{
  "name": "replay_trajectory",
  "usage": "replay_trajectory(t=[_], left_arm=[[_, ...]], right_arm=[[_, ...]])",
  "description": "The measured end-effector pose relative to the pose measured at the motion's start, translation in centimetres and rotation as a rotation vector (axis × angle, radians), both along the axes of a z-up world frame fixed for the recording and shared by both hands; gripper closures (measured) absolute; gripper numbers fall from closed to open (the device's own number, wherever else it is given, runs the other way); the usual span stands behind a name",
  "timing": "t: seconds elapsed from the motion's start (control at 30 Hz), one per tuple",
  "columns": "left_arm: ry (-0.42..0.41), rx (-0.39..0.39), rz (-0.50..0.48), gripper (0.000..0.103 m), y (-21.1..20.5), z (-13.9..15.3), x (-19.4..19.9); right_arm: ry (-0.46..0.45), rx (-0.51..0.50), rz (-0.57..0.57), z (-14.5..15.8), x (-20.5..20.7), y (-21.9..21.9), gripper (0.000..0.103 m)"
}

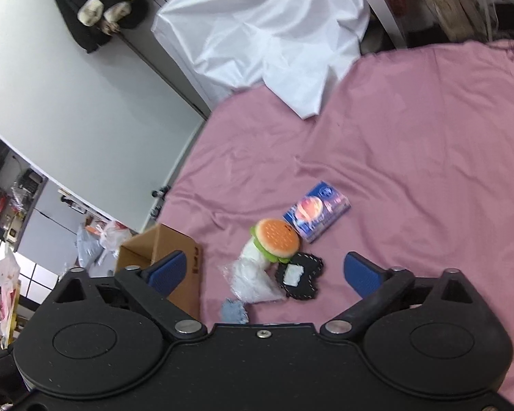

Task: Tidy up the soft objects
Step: 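Lower the right gripper onto the black heart pad and grasp it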

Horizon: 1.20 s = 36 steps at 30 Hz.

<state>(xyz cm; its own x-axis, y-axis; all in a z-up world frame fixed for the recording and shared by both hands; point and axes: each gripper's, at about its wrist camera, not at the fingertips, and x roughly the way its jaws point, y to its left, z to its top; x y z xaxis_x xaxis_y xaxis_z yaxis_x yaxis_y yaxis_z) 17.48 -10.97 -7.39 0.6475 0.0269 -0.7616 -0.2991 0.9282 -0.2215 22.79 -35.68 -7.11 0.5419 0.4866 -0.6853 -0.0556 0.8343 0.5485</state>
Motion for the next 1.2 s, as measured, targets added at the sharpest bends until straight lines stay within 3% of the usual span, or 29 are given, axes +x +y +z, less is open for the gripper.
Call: replay_trajectory(t=[0.33, 0.93, 1.2], left_arm=[[0.041, -0.033, -0.024, 0.008, -1.8, -3.5, 3.2], [0.102, -0.067, -0.021, 0.029, -2.6, -10.2, 7.5], [0.096, -0.152, 0.012, 0.06, -1.1, -11.0, 8.7]], right_arm=[[0.104, 0.001, -0.026, -2.8, 1.5, 0.0, 0.034], [0.199, -0.019, -0.02, -5.7, 4.3, 0.9, 0.04], [0.26, -0.002, -0.046, -7.7, 5.6, 1.5, 0.047]])
